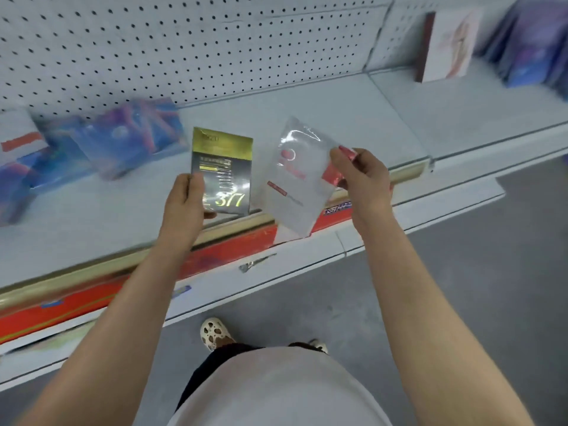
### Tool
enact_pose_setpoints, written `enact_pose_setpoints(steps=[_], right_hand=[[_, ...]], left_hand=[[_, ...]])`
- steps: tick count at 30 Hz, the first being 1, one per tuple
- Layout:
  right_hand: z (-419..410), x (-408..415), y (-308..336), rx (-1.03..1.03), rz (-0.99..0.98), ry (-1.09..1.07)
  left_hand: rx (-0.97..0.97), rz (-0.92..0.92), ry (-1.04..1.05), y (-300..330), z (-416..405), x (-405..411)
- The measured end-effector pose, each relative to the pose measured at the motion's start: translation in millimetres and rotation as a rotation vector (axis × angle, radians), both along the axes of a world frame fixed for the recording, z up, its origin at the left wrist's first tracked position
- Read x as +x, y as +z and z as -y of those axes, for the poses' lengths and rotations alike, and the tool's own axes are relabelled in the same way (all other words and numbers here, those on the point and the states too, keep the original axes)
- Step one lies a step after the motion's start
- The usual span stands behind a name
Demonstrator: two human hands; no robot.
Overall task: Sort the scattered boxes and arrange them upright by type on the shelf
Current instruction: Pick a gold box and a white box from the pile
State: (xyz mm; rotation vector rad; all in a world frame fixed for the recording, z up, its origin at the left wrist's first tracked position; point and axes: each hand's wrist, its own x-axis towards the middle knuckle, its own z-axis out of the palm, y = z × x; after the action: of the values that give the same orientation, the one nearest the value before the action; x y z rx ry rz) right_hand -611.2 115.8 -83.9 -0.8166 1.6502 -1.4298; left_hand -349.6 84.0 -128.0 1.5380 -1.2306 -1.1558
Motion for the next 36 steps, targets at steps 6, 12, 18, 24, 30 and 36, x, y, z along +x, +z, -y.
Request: enact_pose_setpoints(steps=[6, 12, 18, 24, 30, 36], right_hand=[[-97, -140, -8, 0.024, -0.055, -0.233], [-176, -248, -18, 0.075, -0.088, -0.393], [-208, -331, -29, 0.082, -0.079, -0.548], [-202, -424, -38, 0.065, -0.061, -0.638], [-166, -522, -29, 0.086, -0.061, -0.669], [-136, -616, -16, 0.07, -0.079, -0.718]], left_hand=[[0.029, 0.034, -0.246, -8, -46, -152], [0.019, 0.08, -0.478, -10, -78, -278], [0.005, 0.098, -0.637, -14, -82, -380], [0.016, 0.085, -0.723, -24, -56, -486], [-0.004, 0.077, -0.79, -20, -16, -599], [-0.025, 0.071, -0.802, -4, 18, -704]])
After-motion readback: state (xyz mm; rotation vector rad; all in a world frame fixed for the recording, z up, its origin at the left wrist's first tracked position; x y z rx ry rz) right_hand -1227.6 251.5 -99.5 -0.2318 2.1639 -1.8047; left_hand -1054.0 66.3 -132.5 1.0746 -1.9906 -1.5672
